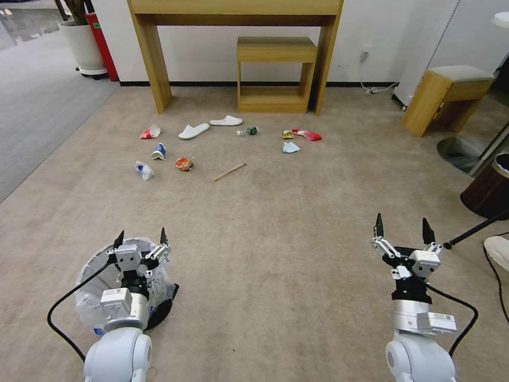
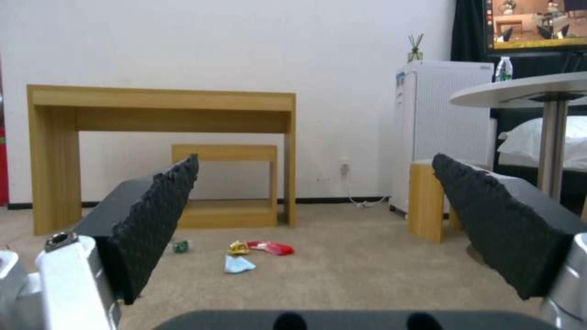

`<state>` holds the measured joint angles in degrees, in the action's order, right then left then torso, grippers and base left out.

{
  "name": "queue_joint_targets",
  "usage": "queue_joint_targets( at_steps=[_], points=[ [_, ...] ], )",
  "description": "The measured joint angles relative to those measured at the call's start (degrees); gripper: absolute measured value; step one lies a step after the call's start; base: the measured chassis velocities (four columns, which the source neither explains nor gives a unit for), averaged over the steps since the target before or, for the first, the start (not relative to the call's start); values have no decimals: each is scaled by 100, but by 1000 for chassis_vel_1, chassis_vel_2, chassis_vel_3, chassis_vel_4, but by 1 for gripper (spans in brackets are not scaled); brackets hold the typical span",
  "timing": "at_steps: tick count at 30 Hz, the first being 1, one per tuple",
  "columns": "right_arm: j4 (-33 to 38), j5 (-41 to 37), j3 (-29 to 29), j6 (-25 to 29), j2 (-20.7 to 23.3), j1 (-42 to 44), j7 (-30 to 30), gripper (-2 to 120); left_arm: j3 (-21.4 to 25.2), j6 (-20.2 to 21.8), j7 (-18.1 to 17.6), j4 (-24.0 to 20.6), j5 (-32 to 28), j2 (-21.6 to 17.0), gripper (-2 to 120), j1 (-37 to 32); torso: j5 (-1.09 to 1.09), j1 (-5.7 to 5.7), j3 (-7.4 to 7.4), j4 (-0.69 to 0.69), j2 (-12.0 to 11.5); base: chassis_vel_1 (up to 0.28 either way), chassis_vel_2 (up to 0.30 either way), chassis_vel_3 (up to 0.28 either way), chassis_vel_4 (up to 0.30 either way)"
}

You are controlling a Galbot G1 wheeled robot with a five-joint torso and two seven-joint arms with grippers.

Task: Pick up the trash bin and place the garbage on the floor into it.

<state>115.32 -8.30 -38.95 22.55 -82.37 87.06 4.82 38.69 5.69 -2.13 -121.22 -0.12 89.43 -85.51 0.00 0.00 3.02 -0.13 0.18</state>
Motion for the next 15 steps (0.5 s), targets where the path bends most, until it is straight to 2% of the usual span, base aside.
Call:
queue_joint_targets(
  at_steps=[5, 15],
  points=[
    [-22, 17, -7, 26, -9, -11, -19, 98, -2, 4, -3, 11, -3, 0, 100, 11, 0, 0, 0, 0, 0, 11, 11, -8, -10],
    [-43, 50, -16, 79, -40, -11, -73, 98, 4, 7, -8, 11, -12, -8, 100, 11, 0, 0, 0, 0, 0, 79, 89, -78, -78]
  ],
)
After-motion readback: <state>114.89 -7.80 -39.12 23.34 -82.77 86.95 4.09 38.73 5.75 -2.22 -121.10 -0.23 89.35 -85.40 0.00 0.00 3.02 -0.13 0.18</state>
